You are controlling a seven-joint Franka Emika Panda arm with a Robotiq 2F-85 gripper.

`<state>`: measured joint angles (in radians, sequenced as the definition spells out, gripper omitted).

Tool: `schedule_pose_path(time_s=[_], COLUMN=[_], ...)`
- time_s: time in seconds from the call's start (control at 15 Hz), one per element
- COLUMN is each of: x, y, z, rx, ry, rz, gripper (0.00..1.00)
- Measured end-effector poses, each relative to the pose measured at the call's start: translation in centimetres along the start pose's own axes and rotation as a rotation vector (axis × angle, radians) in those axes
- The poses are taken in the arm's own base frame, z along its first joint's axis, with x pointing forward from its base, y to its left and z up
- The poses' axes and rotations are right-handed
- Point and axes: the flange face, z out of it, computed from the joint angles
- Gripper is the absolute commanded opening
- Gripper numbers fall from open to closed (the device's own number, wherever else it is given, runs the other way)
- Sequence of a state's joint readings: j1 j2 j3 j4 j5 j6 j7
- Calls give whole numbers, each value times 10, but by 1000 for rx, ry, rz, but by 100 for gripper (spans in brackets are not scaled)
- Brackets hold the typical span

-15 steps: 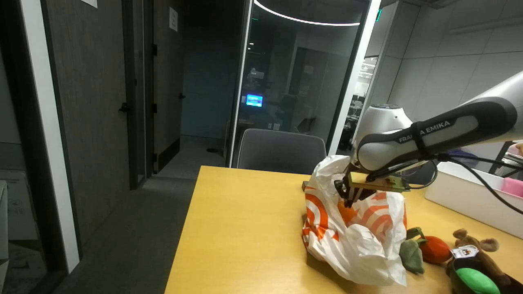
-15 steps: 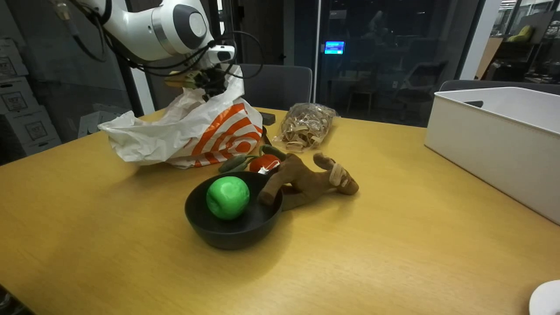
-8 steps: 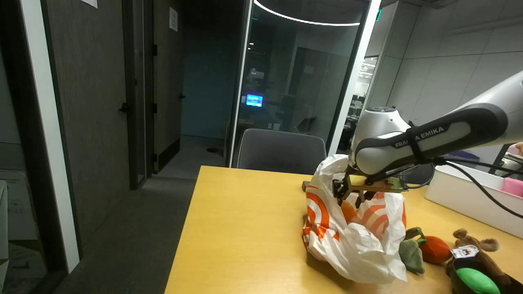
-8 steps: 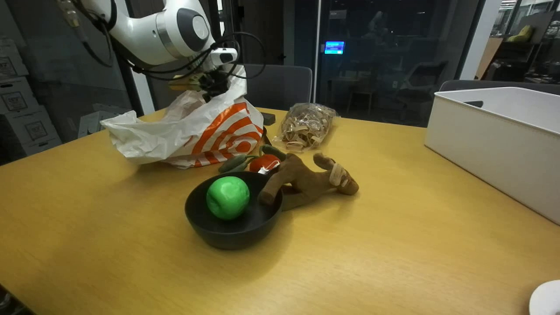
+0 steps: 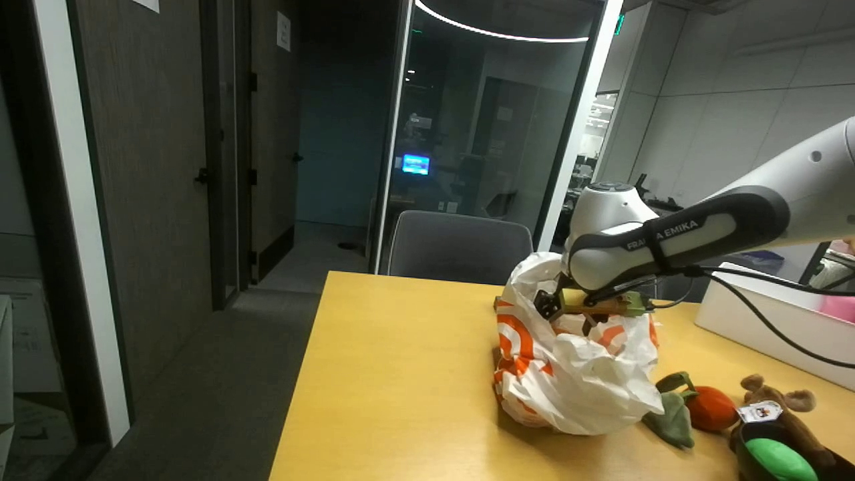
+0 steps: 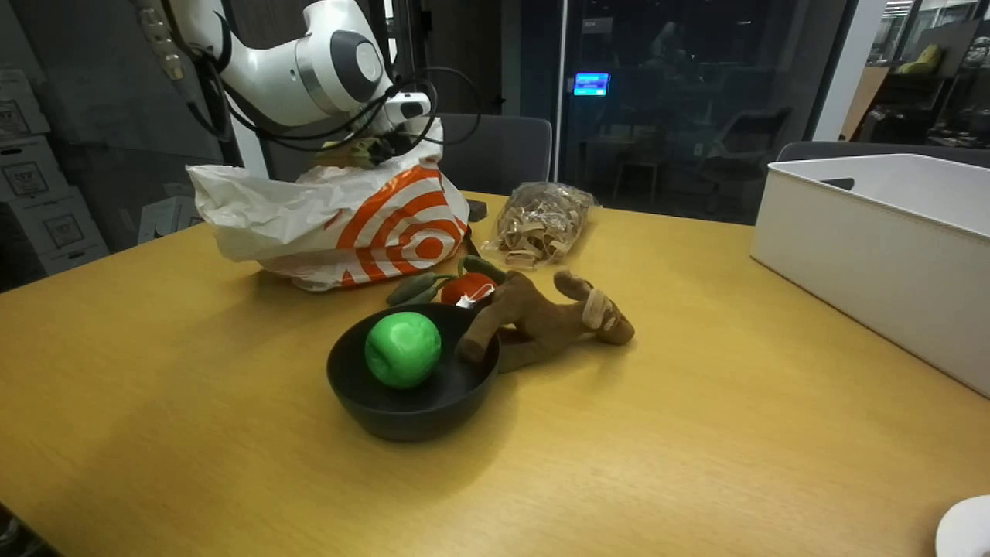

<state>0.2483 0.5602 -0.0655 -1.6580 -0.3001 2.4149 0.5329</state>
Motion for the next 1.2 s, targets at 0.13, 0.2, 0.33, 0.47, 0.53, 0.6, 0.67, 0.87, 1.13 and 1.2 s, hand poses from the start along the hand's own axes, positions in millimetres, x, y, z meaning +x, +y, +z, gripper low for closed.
schedule_pose_path(time_s=[0.13, 0.2, 0.33, 0.47, 0.53, 0.6, 0.67, 0.87, 1.13, 1.2], x=[3, 3, 2, 0, -1, -1, -3, -7, -3, -2], y=[-3, -5, -6, -4, -3, -2, -1, 0, 0, 0], z=[5, 7, 11, 12, 13, 13, 14, 14, 8, 7], rx=[15, 22, 40, 64, 72, 79, 82, 100, 107, 108], ry=[-8, -18, -51, -96, -115, -137, -162, -236, -247, -242], rz=[-5, -8, -15, -21, -22, -20, -20, -28, -30, -30], gripper=[100, 100, 100, 100, 94, 74, 69, 55, 28, 21])
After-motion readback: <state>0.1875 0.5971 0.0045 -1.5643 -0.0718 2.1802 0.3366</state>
